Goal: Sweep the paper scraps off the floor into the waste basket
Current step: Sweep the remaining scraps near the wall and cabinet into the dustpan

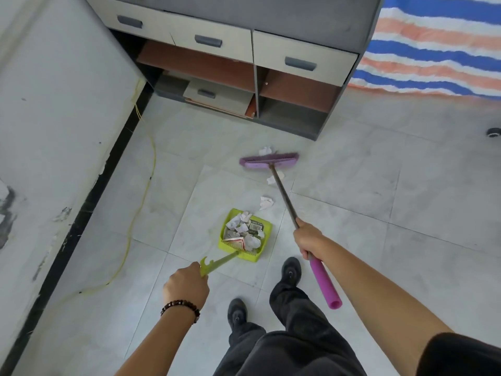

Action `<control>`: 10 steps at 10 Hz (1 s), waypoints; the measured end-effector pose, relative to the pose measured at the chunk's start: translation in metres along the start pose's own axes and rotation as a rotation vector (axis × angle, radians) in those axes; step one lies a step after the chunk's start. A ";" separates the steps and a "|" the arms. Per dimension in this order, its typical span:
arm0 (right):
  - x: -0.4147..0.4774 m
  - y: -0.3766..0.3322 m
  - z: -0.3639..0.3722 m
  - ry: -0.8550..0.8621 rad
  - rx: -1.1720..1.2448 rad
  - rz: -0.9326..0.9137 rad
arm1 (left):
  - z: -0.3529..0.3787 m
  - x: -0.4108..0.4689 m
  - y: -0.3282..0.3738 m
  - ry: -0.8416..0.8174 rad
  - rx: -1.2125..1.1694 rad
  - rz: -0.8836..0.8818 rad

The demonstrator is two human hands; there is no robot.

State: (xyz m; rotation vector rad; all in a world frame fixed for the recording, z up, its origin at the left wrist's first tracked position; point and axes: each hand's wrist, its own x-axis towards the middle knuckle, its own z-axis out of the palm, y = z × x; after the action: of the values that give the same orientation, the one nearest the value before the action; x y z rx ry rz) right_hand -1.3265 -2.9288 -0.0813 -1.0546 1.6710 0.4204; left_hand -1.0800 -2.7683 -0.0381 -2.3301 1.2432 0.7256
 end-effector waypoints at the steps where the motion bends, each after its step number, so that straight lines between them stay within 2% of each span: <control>1: -0.032 0.013 0.020 -0.058 -0.056 -0.022 | -0.002 0.001 -0.001 0.006 0.003 0.042; 2: -0.053 0.029 0.043 -0.045 0.022 -0.083 | -0.004 0.001 -0.003 -0.003 0.073 0.099; 3: -0.070 0.038 0.051 -0.004 0.234 -0.122 | -0.004 -0.003 -0.012 -0.015 0.117 0.126; 5: -0.083 0.038 0.048 0.060 0.312 -0.115 | -0.003 -0.004 -0.045 0.005 0.107 0.161; 6: -0.078 0.028 0.048 0.145 0.343 -0.160 | 0.004 -0.004 -0.059 0.046 0.080 0.150; 8: -0.052 0.009 0.059 0.147 0.169 -0.133 | 0.008 0.001 -0.057 0.064 0.121 0.158; 10: -0.078 0.034 0.096 0.002 -0.176 -0.032 | -0.001 0.008 -0.046 0.051 0.152 0.142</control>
State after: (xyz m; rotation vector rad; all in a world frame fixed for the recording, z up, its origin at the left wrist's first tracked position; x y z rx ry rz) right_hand -1.2935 -2.8075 -0.0545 -1.2094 1.6395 0.5539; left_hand -1.0375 -2.7502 -0.0371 -2.1672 1.4461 0.5967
